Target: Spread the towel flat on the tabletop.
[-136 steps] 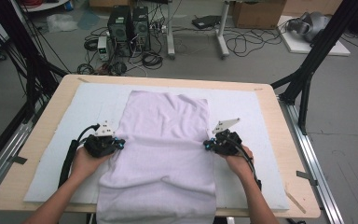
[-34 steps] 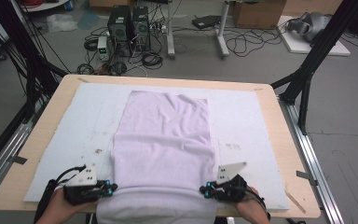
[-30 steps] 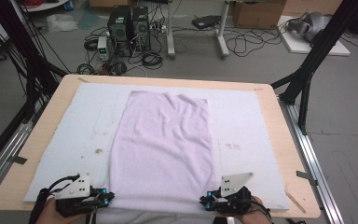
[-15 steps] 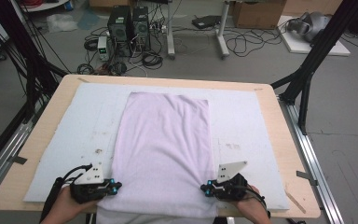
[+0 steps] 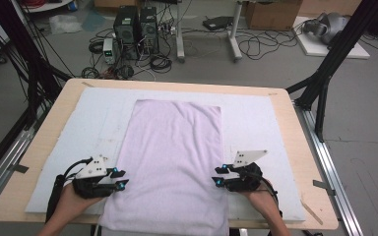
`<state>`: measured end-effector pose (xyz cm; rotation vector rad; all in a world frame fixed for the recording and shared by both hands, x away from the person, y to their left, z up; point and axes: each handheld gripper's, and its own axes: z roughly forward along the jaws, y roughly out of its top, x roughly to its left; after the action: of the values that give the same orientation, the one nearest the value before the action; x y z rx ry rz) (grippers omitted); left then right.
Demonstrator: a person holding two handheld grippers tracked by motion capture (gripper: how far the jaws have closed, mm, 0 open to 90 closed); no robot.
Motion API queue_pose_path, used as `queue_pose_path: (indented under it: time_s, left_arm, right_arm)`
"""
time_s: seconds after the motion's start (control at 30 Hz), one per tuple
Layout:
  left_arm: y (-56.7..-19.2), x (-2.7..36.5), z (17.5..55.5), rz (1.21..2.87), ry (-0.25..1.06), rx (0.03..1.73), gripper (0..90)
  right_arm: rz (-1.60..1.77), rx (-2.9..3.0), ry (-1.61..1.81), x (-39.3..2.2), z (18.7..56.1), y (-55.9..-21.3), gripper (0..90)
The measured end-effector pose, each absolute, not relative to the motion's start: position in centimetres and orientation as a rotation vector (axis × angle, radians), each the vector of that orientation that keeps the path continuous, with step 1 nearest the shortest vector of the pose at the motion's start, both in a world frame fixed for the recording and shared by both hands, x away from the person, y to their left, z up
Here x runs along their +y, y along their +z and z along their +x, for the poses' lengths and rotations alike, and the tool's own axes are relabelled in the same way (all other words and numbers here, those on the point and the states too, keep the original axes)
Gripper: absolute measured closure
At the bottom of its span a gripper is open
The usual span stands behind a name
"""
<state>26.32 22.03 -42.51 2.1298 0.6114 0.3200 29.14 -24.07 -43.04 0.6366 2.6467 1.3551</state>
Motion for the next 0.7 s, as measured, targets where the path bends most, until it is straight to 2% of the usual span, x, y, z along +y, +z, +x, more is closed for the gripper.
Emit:
queue_pose_path:
  time_s: [0.37,0.7]
  left_arm:
    - [-42.7,21.3,30.1,2.079,0.329,0.682,55.5]
    - [-42.7,21.2,29.8,2.069,0.334,0.679,49.7]
  right_arm:
    - [0.744,2.589,1.374,-24.5,32.6,-42.9,43.7]
    - [0.831,2.565,1.350,-24.2,33.2,-43.0,28.8]
